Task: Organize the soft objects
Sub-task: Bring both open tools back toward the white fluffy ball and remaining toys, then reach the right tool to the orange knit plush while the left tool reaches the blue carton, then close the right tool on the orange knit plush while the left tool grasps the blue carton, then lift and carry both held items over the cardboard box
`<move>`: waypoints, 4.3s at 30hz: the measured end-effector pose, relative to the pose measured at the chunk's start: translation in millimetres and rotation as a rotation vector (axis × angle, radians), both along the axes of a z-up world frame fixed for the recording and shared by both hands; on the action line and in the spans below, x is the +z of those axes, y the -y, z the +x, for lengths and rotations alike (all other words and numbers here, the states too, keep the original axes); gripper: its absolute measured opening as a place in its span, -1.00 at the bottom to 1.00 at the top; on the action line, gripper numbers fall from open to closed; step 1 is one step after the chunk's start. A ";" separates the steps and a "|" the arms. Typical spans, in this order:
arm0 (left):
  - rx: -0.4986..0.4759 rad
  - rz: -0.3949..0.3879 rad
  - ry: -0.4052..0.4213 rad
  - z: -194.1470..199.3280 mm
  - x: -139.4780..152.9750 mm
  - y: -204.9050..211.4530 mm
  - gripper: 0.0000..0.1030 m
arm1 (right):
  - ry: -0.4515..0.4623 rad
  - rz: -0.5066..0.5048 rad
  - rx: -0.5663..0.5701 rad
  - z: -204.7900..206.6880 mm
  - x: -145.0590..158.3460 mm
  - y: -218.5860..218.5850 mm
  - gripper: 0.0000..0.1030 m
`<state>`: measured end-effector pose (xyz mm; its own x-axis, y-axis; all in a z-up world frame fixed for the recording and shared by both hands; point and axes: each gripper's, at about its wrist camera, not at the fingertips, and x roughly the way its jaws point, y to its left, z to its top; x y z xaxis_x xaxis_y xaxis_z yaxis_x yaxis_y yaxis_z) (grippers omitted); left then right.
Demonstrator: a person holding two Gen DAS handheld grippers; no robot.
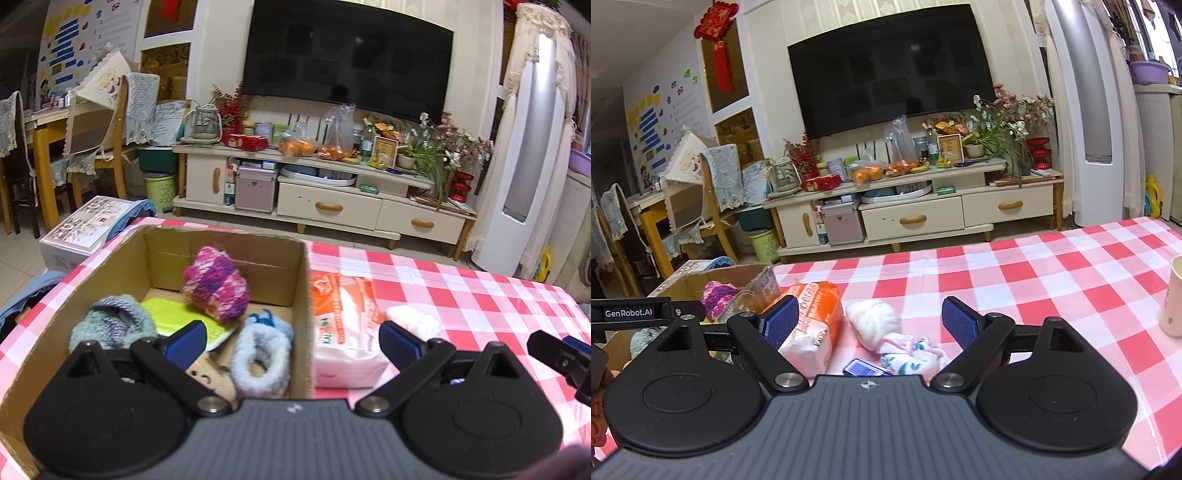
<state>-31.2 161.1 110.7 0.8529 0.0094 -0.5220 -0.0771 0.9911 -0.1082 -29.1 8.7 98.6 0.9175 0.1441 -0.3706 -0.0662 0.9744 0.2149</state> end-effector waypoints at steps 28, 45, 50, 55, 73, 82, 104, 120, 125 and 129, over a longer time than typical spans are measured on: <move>-0.203 0.025 -0.020 6.8 -16.3 77.7 0.93 | -0.114 -0.148 0.060 -25.8 -42.8 10.9 1.00; -0.394 -0.017 -0.102 17.5 -50.2 122.8 0.93 | -0.247 -0.116 0.127 -10.9 -76.9 39.7 1.00; -0.401 0.001 -0.117 23.5 -58.1 129.5 0.93 | -0.249 -0.152 0.089 -11.6 -74.7 47.4 1.00; -0.408 0.017 -0.126 30.0 -67.1 136.5 0.93 | -0.260 -0.155 0.006 -8.8 -74.8 69.4 1.00; -0.425 0.129 -0.151 45.4 -88.8 151.4 0.76 | -0.306 -0.144 0.002 1.6 -84.3 77.2 1.00; -0.415 0.119 -0.163 45.9 -89.5 150.8 0.43 | -0.296 -0.152 -0.003 4.4 -83.8 75.9 1.00; -0.354 0.033 -0.112 20.1 -63.1 126.3 0.43 | -0.232 -0.155 -0.002 -1.2 -75.7 72.4 0.64; -0.342 -0.046 -0.058 -5.1 -37.1 110.9 0.43 | -0.174 -0.119 0.002 -14.6 -58.1 62.9 0.63; -0.332 -0.073 -0.039 -10.9 -27.8 101.8 0.43 | -0.155 -0.124 0.012 -18.1 -49.5 50.3 0.63; -0.329 -0.096 -0.011 -14.6 -17.3 93.0 0.43 | -0.136 -0.132 0.026 -21.2 -40.5 36.8 0.63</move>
<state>-45.8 68.2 93.4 0.7961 -0.3150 -0.5167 0.2432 0.9484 -0.2035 -50.3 -28.1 58.1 0.8541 0.1094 -0.5085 -0.0711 0.9930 0.0941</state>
